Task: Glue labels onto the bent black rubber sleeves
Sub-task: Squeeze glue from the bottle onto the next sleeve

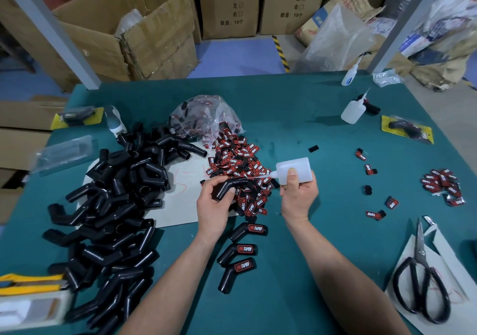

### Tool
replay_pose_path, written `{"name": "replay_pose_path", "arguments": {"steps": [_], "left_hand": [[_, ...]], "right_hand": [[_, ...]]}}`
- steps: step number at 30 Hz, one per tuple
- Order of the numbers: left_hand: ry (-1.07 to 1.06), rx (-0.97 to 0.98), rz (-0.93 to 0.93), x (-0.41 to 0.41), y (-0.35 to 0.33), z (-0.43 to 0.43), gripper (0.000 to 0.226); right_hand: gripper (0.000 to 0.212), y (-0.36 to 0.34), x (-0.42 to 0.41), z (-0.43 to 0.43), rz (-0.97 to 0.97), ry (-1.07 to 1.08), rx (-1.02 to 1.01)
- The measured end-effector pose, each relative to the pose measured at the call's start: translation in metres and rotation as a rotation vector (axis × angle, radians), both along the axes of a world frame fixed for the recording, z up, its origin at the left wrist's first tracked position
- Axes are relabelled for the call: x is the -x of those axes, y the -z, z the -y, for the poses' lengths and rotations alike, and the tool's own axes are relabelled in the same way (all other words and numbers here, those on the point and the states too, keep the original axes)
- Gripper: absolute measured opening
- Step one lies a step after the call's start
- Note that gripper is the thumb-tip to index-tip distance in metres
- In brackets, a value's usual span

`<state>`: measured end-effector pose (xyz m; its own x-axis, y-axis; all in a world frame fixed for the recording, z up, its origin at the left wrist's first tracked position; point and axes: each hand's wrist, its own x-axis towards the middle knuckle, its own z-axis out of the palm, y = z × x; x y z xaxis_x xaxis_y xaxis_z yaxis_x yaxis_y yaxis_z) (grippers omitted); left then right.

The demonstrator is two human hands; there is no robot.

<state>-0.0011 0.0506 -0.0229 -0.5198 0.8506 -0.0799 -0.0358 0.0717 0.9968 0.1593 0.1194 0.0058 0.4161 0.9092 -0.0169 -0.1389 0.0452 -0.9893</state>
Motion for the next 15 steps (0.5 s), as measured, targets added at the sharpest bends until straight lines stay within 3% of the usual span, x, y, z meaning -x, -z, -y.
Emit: {"name": "replay_pose_path", "arguments": {"steps": [15], "left_hand": [[0.004,0.012,-0.039,-0.0004,-0.001,-0.0004,0.048]], "right_hand": [[0.035,-0.0016,0.0017,0.0026,-0.044,-0.033,-0.012]]}}
